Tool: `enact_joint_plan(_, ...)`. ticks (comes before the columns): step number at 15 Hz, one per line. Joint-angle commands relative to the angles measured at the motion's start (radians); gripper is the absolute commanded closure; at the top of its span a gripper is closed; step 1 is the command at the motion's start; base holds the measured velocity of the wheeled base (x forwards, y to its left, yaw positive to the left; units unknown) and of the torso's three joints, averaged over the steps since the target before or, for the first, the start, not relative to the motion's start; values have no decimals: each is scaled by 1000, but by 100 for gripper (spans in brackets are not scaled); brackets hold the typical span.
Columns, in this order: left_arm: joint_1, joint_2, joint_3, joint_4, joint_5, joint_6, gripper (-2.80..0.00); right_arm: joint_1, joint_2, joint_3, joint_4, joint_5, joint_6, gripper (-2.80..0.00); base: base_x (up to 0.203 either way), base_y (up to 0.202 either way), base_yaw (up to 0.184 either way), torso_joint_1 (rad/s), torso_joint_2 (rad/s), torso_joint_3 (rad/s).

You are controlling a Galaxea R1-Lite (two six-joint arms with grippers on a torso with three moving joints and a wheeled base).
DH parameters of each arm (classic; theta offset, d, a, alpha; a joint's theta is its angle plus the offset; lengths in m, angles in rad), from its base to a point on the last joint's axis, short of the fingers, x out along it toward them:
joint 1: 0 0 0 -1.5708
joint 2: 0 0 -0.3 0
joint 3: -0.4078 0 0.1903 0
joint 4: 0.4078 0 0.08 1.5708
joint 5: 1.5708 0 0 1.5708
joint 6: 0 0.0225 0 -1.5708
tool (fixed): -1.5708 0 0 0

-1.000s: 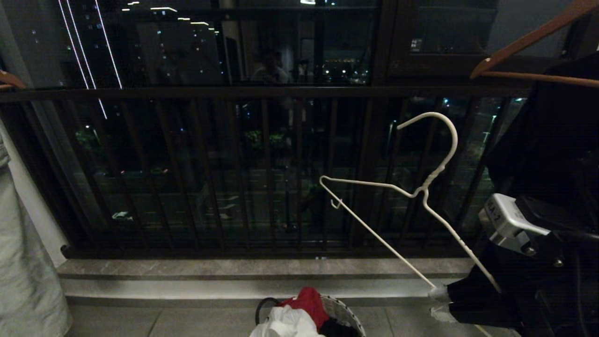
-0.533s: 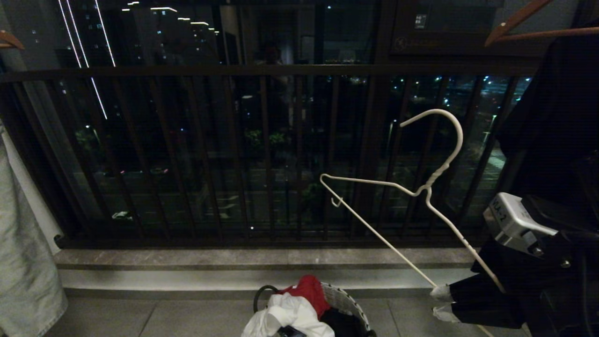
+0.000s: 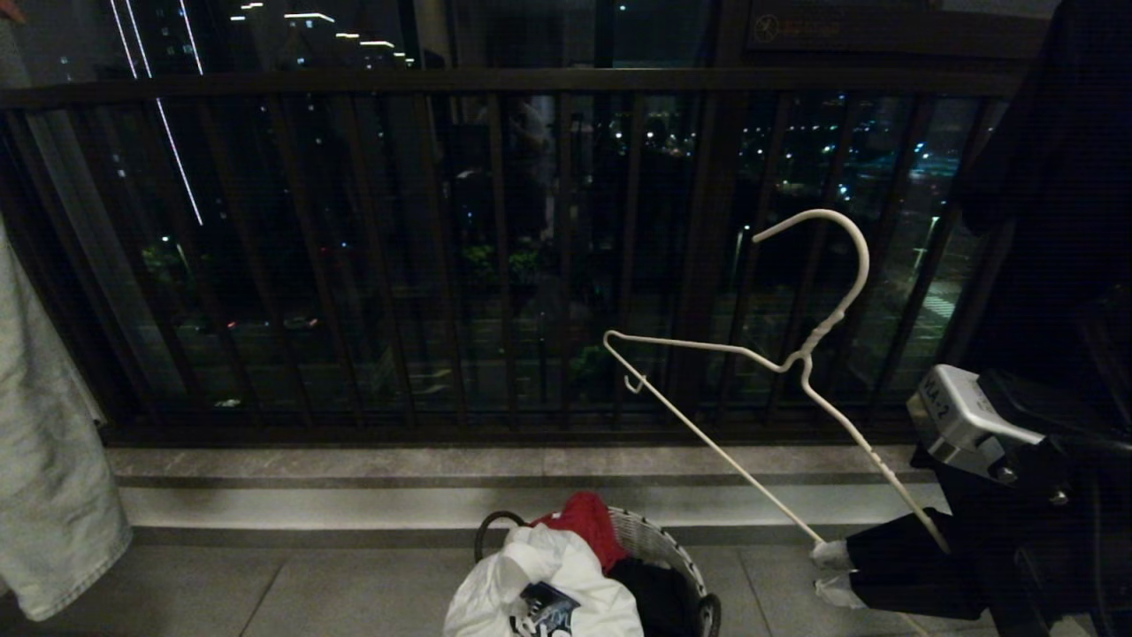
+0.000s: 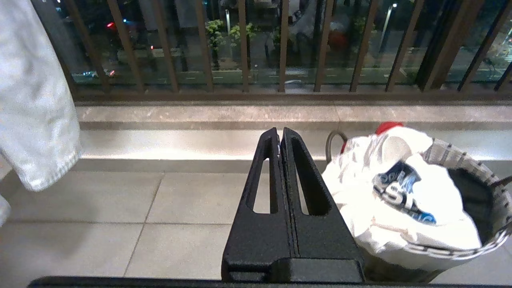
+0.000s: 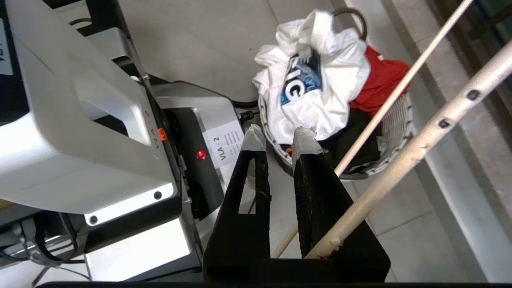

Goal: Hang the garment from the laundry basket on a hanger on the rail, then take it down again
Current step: Pick up clothes from the basket

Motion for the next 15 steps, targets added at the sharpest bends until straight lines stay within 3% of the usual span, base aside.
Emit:
enact_joint_plan(1, 0, 0, 0, 1, 0, 0, 0, 0, -1, -1, 2, 3, -3, 0, 0, 0, 0, -99, 442, 345)
enact_joint_plan(5, 0, 0, 0, 1, 0, 0, 0, 0, -1, -1, 2, 3, -3, 0, 0, 0, 0, -50, 401, 324)
enact_joint_plan(9, 0, 0, 0, 1, 0, 0, 0, 0, -8, -1, 0, 4, -3, 0, 0, 0, 0, 0, 0, 0)
enact_joint_plan(15, 0, 0, 0, 1, 0, 0, 0, 0, -17, 102, -177, 5, 4, 0, 0, 0, 0, -14, 70, 68)
